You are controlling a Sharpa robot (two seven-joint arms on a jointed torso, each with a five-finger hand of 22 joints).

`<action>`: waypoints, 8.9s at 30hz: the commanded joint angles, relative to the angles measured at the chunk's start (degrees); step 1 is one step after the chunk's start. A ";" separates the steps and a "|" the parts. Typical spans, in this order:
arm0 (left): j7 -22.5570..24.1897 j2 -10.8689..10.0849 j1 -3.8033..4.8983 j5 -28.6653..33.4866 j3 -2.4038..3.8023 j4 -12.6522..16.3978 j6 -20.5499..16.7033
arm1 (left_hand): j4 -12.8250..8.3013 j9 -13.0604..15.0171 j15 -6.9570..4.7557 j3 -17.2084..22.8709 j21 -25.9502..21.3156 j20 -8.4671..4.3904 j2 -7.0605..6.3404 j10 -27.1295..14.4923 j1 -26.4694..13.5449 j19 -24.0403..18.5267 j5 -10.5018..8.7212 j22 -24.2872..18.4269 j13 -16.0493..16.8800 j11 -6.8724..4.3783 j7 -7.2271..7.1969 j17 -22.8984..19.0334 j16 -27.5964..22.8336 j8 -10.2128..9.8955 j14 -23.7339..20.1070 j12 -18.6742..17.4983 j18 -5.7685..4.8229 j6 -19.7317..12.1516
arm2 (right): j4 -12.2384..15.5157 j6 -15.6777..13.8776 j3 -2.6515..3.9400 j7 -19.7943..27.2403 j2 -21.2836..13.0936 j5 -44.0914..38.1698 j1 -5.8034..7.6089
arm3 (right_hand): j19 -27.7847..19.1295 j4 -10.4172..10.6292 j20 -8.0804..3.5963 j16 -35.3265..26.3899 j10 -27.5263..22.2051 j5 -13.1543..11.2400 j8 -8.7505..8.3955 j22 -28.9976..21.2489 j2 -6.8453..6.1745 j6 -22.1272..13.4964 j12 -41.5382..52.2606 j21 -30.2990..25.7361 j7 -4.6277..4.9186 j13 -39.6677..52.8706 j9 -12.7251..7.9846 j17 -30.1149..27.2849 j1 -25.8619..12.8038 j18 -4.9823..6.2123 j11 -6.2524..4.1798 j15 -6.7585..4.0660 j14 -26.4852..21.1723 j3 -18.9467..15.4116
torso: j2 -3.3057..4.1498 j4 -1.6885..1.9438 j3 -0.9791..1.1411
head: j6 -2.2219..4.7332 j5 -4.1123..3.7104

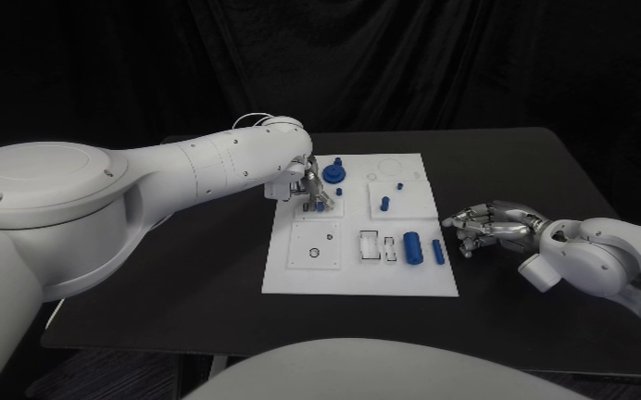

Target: Assemble the parts on the task board

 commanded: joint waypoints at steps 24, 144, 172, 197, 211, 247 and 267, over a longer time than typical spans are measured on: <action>4.78 -4.80 -0.96 -3.09 -0.19 6.02 -9.86 | -0.12 -3.01 0.43 -13.88 1.58 0.45 3.02 5.90 -6.88 0.16 -0.37 8.33 14.96 0.26 -0.21 15.10 0.15 -0.70 5.99 -0.03 0.33 1.73 | -0.24 2.15 0.03 -1.36 -0.09 -0.03 -0.18 | -0.47 0.04 0.03 0.25 -0.46 -0.37 0.36 0.09 0.61 -0.62 0.22 0.17 0.46 -0.12 -0.07 -0.13 -0.04 0.92 0.08 -0.03 -0.62 0.43 | -0.06 0.03 0.00 | 0.00 0.10; 3.13 -14.14 -4.54 -12.24 -0.21 23.76 -29.95 | -0.04 0.82 -2.95 -16.18 8.79 -2.84 4.64 5.90 6.01 5.91 29.23 10.43 14.96 -3.22 -3.73 15.10 0.15 11.06 5.99 -0.03 -1.34 1.33 | 6.76 -12.73 0.05 18.28 -3.23 -5.33 0.74 | 3.58 0.26 -1.56 2.46 4.04 -0.79 3.72 -1.14 -1.07 3.01 2.12 1.06 -1.58 -2.02 0.12 -2.81 -4.52 1.07 -1.95 -1.92 4.08 -0.38 | 0.03 0.02 -0.02 | 0.00 -0.23; 3.30 -13.43 -4.63 -12.24 -0.21 22.52 -29.55 | -0.01 -0.24 -3.23 -9.44 8.51 -3.11 3.47 5.90 9.80 5.96 40.53 10.45 14.96 -3.53 -4.03 15.10 0.15 11.33 5.99 -0.03 -1.33 0.99 | 6.47 -11.82 0.05 16.86 -2.95 -5.33 0.49 | 3.46 -0.59 -1.62 2.29 3.78 0.16 3.74 -1.11 -1.17 2.79 2.06 1.11 -1.46 -2.20 0.04 -3.17 -3.12 1.03 -1.86 -1.90 3.89 0.48 | 0.02 -0.03 0.00 | 0.00 -0.29; 2.57 -16.57 -4.52 -12.06 -0.17 26.02 -31.74 | -0.06 -0.47 -3.59 -3.05 7.46 -3.41 -0.24 5.90 12.62 5.55 41.55 10.14 14.96 -3.94 -4.55 15.10 0.15 12.35 5.99 -0.03 -1.10 2.21 | 5.78 -11.52 0.05 15.85 -2.85 -5.34 0.42 | 3.42 -0.59 -1.61 2.26 3.71 0.22 3.71 -1.09 -1.10 2.72 2.03 1.12 -1.41 -2.23 0.02 -3.22 -3.05 1.02 -1.82 -1.86 3.83 0.59 | 0.02 0.00 0.00 | 0.00 -0.75; 1.22 -15.93 -0.06 -5.13 0.09 24.25 -21.10 | -0.04 -0.82 -3.72 -1.62 7.23 -3.54 -1.31 5.90 13.09 5.50 40.77 10.08 14.96 -4.09 -4.64 15.10 0.15 12.28 5.99 -0.03 -1.06 2.73 | 5.39 -11.49 0.05 15.57 -2.54 -5.34 0.39 | 3.40 -0.59 -1.60 2.25 3.67 0.22 3.70 -1.09 -1.12 2.69 2.02 1.12 -1.40 -2.24 0.01 -3.23 -3.03 1.01 -1.80 -1.85 3.80 0.61 | -0.01 0.03 0.00 | 0.00 -1.06; 0.13 -4.96 0.96 -0.55 -0.20 8.88 -6.73 | -0.04 -1.73 -3.41 0.72 4.80 -3.35 -0.72 5.90 12.40 4.35 36.72 9.37 14.96 -3.68 -4.14 15.10 0.15 11.32 5.99 -0.03 -0.57 2.23 | 5.41 -11.37 0.05 14.64 -2.20 -5.34 0.38 | 3.31 -0.65 -1.58 2.21 3.56 0.25 3.69 -1.06 -1.07 2.62 2.00 1.12 -1.35 -2.28 -0.02 -3.31 -2.87 0.99 -1.75 -1.80 3.69 0.78 | 0.06 0.02 0.00 | 0.00 -0.57; -0.52 -3.60 0.31 -0.55 -0.21 6.71 -4.53 | -0.16 -2.15 -3.13 1.71 4.21 -3.09 -0.68 5.90 12.01 4.07 33.63 9.24 14.96 -3.40 -3.88 15.10 0.15 10.87 5.99 -0.03 -0.47 1.91 | 5.27 -10.90 0.05 13.76 -1.92 -5.34 0.38 | 3.28 -0.72 -1.58 2.20 3.52 0.27 3.68 -1.05 -1.04 2.58 2.00 1.13 -1.35 -2.29 -0.03 -3.34 -2.75 0.99 -1.75 -1.79 3.65 0.87 | 0.05 0.01 -0.01 | 0.00 -0.22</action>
